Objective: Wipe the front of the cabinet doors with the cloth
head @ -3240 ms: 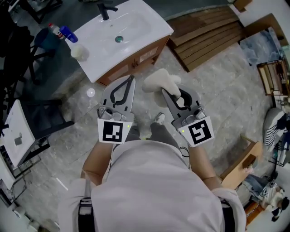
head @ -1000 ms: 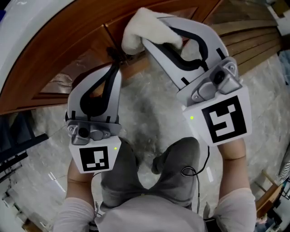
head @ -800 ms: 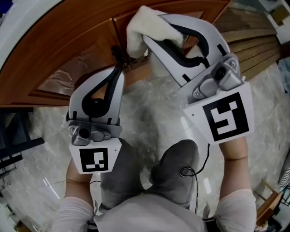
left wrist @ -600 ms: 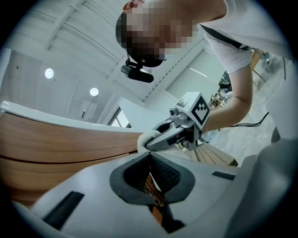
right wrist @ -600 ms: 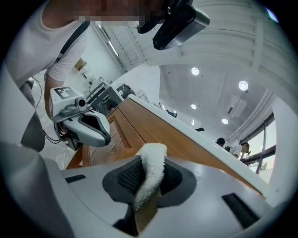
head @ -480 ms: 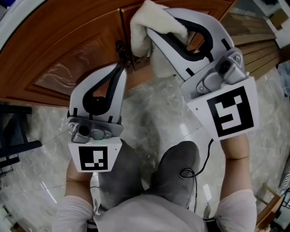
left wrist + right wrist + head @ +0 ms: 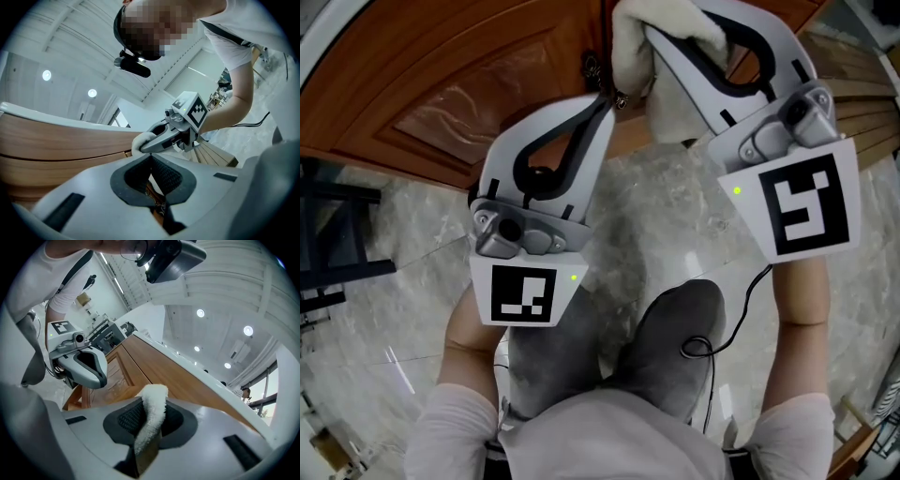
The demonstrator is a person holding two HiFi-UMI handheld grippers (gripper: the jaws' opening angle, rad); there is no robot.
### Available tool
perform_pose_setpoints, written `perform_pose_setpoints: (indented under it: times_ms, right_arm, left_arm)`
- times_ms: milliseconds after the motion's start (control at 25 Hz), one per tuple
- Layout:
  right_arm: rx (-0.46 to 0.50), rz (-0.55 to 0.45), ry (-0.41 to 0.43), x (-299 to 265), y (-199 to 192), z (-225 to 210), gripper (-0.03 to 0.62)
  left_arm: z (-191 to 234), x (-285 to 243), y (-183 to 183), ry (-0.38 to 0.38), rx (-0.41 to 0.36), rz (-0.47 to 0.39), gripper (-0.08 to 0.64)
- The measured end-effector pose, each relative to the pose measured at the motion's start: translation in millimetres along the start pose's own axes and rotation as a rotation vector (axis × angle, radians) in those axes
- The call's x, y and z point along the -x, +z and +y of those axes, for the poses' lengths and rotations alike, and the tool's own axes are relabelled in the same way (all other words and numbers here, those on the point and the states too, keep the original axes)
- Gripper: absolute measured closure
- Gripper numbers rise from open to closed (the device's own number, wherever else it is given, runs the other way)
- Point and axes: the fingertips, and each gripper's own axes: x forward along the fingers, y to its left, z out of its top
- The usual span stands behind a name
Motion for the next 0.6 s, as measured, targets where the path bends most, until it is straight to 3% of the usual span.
perform_pose_setpoints:
  times_ms: [600]
  right_arm:
    - [-0.032,0.075,-0.052,19.6,-45.1,-17.6,0.517]
  left_arm:
    - [-14.1,-7.3,1.8,-0.013,0.005,-0.019,0.541]
